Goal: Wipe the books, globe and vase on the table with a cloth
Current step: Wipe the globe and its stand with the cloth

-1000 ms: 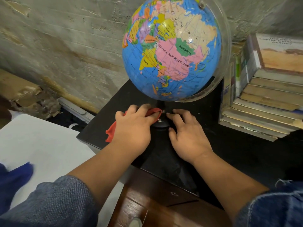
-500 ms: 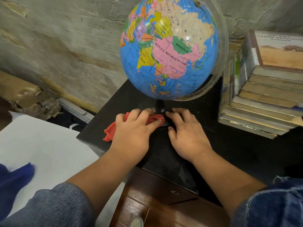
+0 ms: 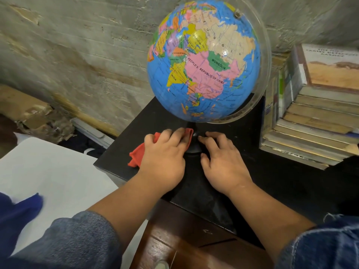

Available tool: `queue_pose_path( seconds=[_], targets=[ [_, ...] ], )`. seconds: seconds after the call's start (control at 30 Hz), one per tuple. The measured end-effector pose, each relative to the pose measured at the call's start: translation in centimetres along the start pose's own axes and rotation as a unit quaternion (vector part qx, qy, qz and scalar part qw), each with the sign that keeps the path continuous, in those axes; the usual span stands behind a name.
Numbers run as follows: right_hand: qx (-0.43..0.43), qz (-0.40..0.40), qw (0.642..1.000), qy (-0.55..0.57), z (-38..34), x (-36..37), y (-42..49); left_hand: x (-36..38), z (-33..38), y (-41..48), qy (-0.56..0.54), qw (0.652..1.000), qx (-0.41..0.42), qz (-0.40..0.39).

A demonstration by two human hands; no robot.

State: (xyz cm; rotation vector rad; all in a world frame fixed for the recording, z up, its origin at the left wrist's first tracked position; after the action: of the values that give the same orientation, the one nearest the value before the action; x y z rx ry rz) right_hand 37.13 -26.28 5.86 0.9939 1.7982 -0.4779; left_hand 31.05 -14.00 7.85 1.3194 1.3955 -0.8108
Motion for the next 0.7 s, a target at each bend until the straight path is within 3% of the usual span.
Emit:
queue_pose_path(
  seconds=[0.17, 0.27, 0.5, 0.7],
  targets=[
    [0.000, 0.002, 1.000, -0.002, 0.0, 0.0, -0.1, -0.1, -1.5, 1.0, -0.039, 0.997, -0.066, 0.006],
    [-0.001, 0.004, 1.000, -0.005, -0.1, -0.1, 0.0, -0.3, -0.1, 1.0, -0.036, 0.999, -0.041, -0.002],
    [0.002, 0.006, 1.000, 0.000, -0.1, -0.1, 0.1, 1.2, -3.6, 4.1, -0.092, 0.988, -0.079, -0.097],
    [-0.007, 0.014, 1.000, -0.001, -0.2, 0.0, 0.1, -0.3, 0.9, -0.4, -0.030, 0.999, -0.014, 0.001]
  ],
)
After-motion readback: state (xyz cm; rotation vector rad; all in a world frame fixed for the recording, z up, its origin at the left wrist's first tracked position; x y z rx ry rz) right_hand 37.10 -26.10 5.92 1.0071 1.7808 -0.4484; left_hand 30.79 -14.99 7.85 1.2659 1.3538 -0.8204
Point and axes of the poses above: each hand's wrist, its own y-axis towards the middle knuckle, its own x-axis out of the palm, z = x × y, the point moved 7 cm from there along y, towards the middle knuckle, and after that the axes turned 7 degrees about y, right-handed, at the moved point
